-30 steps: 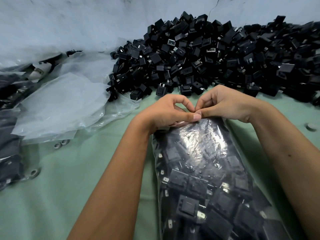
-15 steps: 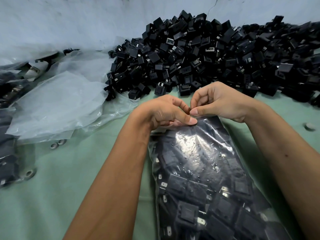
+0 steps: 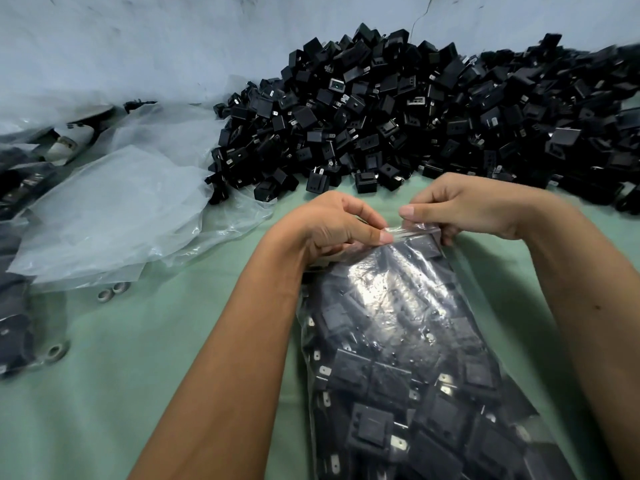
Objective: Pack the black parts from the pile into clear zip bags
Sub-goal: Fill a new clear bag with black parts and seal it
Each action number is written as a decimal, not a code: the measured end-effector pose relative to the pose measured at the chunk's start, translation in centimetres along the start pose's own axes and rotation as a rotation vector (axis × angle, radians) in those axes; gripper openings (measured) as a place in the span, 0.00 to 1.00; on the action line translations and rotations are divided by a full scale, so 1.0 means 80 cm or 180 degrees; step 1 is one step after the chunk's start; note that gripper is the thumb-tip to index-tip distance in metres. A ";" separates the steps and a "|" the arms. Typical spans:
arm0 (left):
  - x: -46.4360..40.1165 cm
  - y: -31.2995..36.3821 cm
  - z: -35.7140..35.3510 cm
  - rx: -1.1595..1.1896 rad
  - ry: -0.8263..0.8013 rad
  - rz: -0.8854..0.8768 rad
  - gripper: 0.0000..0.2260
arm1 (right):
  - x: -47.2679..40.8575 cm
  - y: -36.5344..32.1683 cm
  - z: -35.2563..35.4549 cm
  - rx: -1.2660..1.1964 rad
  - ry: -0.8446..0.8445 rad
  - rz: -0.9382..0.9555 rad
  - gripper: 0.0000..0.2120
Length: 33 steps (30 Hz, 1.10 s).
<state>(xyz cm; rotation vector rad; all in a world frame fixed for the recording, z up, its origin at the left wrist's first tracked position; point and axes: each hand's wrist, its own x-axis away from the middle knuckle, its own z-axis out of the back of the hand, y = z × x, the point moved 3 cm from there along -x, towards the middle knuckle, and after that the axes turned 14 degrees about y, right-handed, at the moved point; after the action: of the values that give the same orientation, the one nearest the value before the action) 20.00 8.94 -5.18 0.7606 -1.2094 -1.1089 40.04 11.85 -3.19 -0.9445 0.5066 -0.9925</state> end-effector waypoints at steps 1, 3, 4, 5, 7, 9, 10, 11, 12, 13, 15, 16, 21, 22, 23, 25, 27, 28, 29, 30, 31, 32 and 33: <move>-0.001 0.001 0.000 -0.0043 -0.0003 -0.0026 0.09 | 0.004 0.002 0.005 0.0082 -0.0137 -0.0146 0.20; -0.001 0.003 -0.001 -0.0141 -0.0019 -0.0046 0.09 | 0.012 0.006 0.015 0.0169 -0.0274 -0.0352 0.20; -0.001 0.004 -0.001 -0.0189 -0.0048 -0.0019 0.09 | 0.014 0.007 0.019 0.0181 -0.0310 -0.0386 0.19; 0.000 0.007 -0.002 -0.0253 -0.0106 0.0017 0.08 | 0.015 0.007 0.023 0.0173 -0.0330 -0.0391 0.17; -0.001 0.013 -0.007 -0.0562 -0.0252 -0.0024 0.06 | 0.015 0.008 0.026 0.0108 -0.0311 -0.0330 0.14; -0.006 0.024 -0.016 -0.1122 -0.0274 -0.0326 0.06 | 0.013 0.011 0.026 0.0060 -0.0228 -0.0239 0.13; -0.008 0.029 -0.022 -0.1347 -0.0267 -0.0504 0.06 | 0.012 0.012 0.025 0.0052 -0.0195 -0.0181 0.14; -0.011 0.035 -0.027 -0.1496 -0.0287 -0.0644 0.06 | 0.010 0.014 0.025 0.0048 -0.0169 -0.0141 0.15; -0.013 0.039 -0.032 -0.1570 -0.0338 -0.0732 0.05 | 0.009 0.015 0.024 0.0041 -0.0148 -0.0112 0.16; -0.014 0.043 -0.036 -0.1581 -0.0407 -0.0783 0.04 | 0.009 0.016 0.024 0.0028 -0.0131 -0.0087 0.17; -0.016 0.046 -0.040 -0.1556 -0.0541 -0.0864 0.03 | 0.008 0.018 0.025 -0.0030 -0.0112 -0.0068 0.17; -0.017 0.045 -0.041 -0.1560 -0.0586 -0.0922 0.03 | 0.008 0.019 0.024 -0.0060 -0.0111 -0.0077 0.16; -0.014 0.039 -0.046 -0.1514 -0.0564 -0.1258 0.05 | 0.009 0.023 0.023 -0.0149 -0.0088 -0.0159 0.11; -0.013 0.039 -0.047 -0.1564 -0.0552 -0.1351 0.06 | 0.009 0.023 0.023 -0.0162 -0.0084 -0.0188 0.12; -0.012 0.039 -0.047 -0.1630 -0.0544 -0.1433 0.06 | 0.009 0.022 0.023 -0.0176 -0.0080 -0.0207 0.13; -0.011 0.041 -0.048 -0.1717 -0.0553 -0.1546 0.07 | 0.009 0.023 0.023 -0.0193 -0.0074 -0.0218 0.14; -0.011 0.042 -0.049 -0.1741 -0.0583 -0.1604 0.07 | 0.009 0.024 0.023 -0.0225 -0.0065 -0.0242 0.15; -0.011 0.042 -0.050 -0.1747 -0.0584 -0.1625 0.07 | 0.009 0.025 0.024 -0.0239 -0.0067 -0.0259 0.15; -0.011 0.041 -0.050 -0.1742 -0.0581 -0.1635 0.07 | 0.009 0.026 0.025 -0.0251 -0.0086 -0.0280 0.15; -0.012 0.040 -0.051 -0.1729 -0.0580 -0.1626 0.08 | 0.010 0.027 0.026 -0.0278 -0.0125 -0.0309 0.14; -0.012 0.040 -0.051 -0.1715 -0.0589 -0.1605 0.08 | 0.011 0.027 0.027 -0.0336 -0.0173 -0.0348 0.12; -0.013 0.039 -0.051 -0.1712 -0.0599 -0.1583 0.08 | 0.013 0.028 0.028 -0.0407 -0.0222 -0.0380 0.10; -0.014 0.039 -0.051 -0.1729 -0.0600 -0.1583 0.08 | 0.014 0.028 0.029 -0.0452 -0.0258 -0.0387 0.09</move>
<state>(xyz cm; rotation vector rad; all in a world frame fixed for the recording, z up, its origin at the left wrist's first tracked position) 24.73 10.58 -3.59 0.5481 -0.8160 -1.8585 43.32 12.37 -3.83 -1.1491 0.4602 -1.0328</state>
